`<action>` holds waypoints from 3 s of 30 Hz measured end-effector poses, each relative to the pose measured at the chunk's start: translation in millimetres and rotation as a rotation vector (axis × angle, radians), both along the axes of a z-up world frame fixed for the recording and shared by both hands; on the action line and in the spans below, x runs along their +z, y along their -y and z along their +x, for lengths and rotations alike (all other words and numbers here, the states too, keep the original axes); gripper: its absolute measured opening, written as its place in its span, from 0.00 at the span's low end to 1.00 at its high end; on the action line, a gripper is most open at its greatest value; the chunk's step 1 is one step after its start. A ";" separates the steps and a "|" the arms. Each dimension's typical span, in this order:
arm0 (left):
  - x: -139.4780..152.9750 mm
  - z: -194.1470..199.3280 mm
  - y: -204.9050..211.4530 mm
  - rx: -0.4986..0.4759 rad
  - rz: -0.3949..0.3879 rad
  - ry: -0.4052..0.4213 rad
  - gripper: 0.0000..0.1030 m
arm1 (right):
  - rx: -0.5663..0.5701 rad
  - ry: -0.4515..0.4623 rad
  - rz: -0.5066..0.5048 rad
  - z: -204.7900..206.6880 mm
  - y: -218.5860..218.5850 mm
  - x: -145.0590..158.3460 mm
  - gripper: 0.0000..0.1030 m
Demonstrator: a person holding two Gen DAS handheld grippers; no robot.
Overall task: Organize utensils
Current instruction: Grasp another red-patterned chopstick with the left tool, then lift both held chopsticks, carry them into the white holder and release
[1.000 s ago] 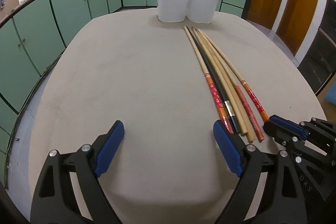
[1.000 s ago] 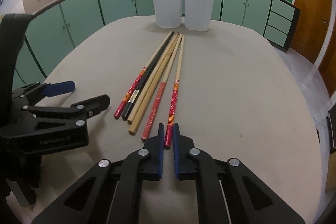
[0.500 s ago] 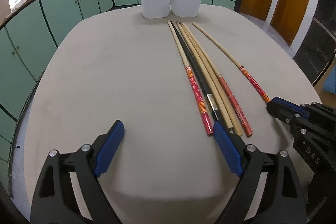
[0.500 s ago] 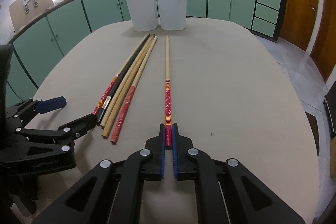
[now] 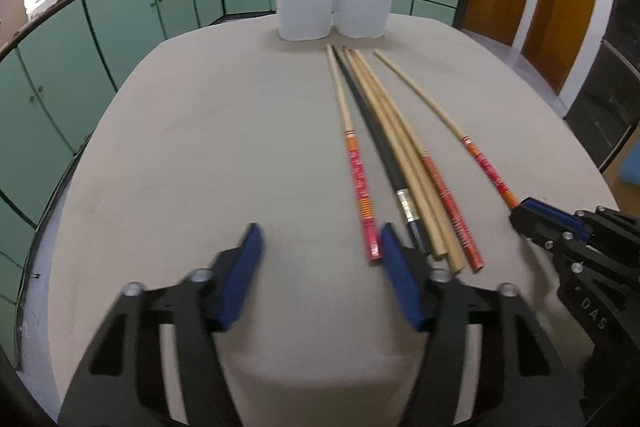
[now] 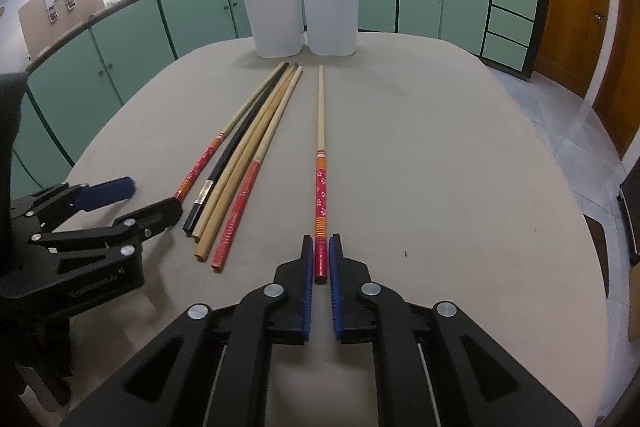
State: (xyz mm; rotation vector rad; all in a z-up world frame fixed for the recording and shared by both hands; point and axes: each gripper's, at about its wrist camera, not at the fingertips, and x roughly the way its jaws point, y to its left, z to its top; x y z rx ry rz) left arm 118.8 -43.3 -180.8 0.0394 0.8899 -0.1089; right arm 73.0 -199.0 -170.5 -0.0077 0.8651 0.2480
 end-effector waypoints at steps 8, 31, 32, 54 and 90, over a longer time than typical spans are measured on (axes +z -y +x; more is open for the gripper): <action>-0.1 0.0 9.6 -0.047 -0.010 0.005 0.06 | 0.002 -0.002 0.021 0.3 2.2 -0.9 0.06; 89.5 -7.1 -13.3 -0.037 -0.047 0.197 0.05 | 0.018 0.147 0.010 7.7 13.1 78.0 0.06; 97.5 -7.1 -14.2 -0.038 -0.047 0.218 0.05 | 0.022 0.149 0.006 8.2 13.7 82.0 0.06; 175.6 22.4 -15.0 -0.058 -0.082 0.433 0.05 | 0.073 0.209 0.033 47.5 14.8 147.2 0.06; 247.5 161.9 -3.4 -0.064 -0.090 0.548 0.05 | 0.188 0.354 -0.034 195.2 -25.6 268.3 0.05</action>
